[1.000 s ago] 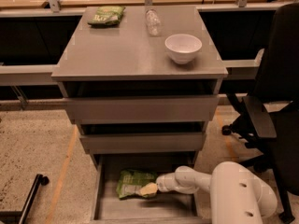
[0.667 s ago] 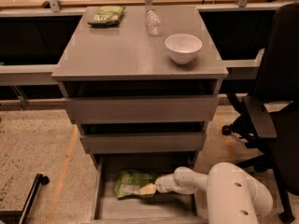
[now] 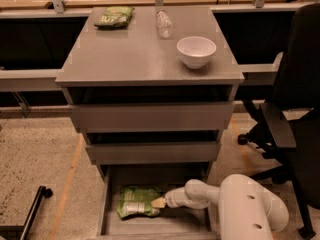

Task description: Pick green rice chip bag from bottom drawer and place on counter

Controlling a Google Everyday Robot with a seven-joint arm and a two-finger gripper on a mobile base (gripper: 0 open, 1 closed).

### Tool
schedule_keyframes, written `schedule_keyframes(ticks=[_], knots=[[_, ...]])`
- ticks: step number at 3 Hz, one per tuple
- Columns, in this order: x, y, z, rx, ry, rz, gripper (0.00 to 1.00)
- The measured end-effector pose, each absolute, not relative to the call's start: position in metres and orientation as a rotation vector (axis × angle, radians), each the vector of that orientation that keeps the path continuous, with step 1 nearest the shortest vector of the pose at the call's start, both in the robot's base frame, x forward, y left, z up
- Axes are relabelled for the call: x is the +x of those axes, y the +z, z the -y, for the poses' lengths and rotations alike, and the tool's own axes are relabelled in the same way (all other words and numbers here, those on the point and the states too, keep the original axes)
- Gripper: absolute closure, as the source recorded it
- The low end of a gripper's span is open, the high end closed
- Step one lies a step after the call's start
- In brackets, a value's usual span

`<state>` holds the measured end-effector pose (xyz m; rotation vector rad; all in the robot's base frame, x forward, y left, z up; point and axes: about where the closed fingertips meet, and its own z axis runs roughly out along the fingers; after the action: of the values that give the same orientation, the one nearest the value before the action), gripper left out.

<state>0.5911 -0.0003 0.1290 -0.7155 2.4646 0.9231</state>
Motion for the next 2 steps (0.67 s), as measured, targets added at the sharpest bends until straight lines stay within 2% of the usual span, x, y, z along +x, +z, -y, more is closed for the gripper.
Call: schedule_keyframes(ticks=[1, 2], knots=[[0.5895, 0.1246, 0.0009, -0.694, 0.93, -2.475, 0.88], [0.5898, 0.132, 0.0023, -0.685, 0.919, -2.463, 1.0]])
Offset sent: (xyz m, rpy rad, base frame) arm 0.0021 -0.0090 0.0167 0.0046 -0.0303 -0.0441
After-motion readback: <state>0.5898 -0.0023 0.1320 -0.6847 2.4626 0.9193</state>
